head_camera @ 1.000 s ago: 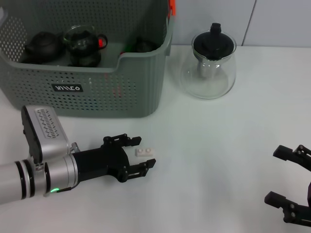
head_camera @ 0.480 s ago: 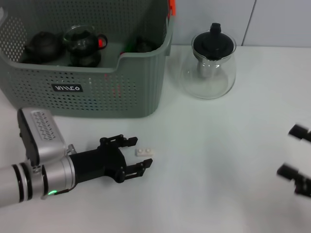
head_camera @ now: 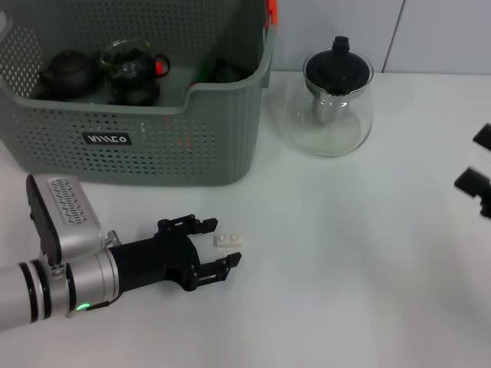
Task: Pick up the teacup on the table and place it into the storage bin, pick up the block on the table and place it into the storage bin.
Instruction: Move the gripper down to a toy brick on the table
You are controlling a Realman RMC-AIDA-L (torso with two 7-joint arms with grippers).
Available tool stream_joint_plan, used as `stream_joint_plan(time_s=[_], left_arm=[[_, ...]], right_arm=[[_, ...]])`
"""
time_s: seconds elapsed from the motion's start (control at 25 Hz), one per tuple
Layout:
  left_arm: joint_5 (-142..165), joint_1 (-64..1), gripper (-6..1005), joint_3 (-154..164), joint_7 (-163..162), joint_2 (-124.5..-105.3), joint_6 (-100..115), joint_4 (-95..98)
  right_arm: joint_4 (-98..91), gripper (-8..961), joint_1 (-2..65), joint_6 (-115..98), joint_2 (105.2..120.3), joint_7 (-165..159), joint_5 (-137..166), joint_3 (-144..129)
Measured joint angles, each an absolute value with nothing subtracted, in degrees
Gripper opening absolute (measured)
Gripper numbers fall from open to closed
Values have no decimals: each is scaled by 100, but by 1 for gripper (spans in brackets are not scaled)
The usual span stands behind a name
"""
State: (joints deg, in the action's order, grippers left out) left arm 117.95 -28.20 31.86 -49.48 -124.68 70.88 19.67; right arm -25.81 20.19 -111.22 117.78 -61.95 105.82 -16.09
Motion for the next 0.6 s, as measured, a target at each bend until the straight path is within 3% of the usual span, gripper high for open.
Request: stream_joint_plan(time_s=[0.6], left_arm=[[11803,-3033,700,3216,-4736,-12463,6738,1904]], right_arm=[[-3790,946,2877,-10672,11513,-8554,10988,-1851]])
